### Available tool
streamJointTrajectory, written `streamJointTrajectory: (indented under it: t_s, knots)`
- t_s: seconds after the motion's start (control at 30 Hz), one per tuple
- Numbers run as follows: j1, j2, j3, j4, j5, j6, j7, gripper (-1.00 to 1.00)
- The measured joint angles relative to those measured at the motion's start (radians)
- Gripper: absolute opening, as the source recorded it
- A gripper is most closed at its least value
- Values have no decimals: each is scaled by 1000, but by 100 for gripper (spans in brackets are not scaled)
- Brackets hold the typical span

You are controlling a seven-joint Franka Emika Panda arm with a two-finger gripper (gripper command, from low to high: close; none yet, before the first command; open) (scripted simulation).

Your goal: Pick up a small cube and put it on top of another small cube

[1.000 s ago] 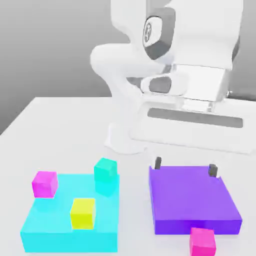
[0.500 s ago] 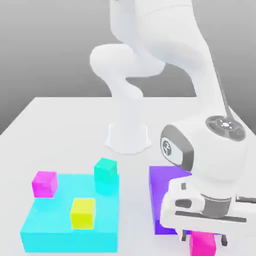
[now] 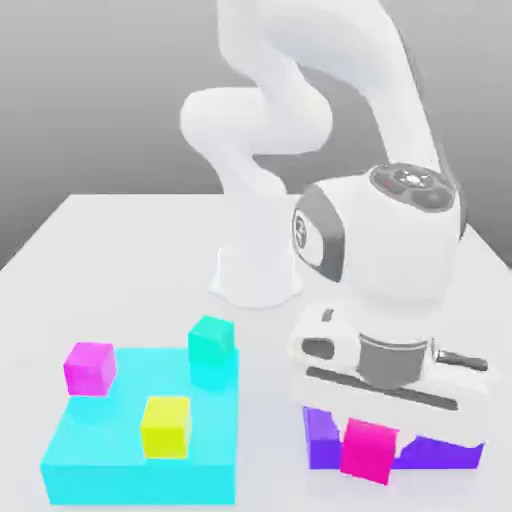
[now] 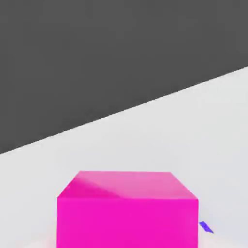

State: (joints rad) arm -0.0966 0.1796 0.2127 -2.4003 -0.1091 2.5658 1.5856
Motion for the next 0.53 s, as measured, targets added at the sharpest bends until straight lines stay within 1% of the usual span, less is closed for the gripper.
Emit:
streamJointTrajectory:
  t_s: [0.13,0.27,0.4,0.43,0.53]
  knots:
    - [-107,-117,-74,-38,63,-74,139,-100]
    - [-221,-220,-114,-78,109,-129,280,-100]
    - [-227,-137,-112,-107,98,-14,323,-100]
    - [-226,-113,-112,-112,95,14,326,100]
    - [-226,-113,-112,-112,95,14,326,100]
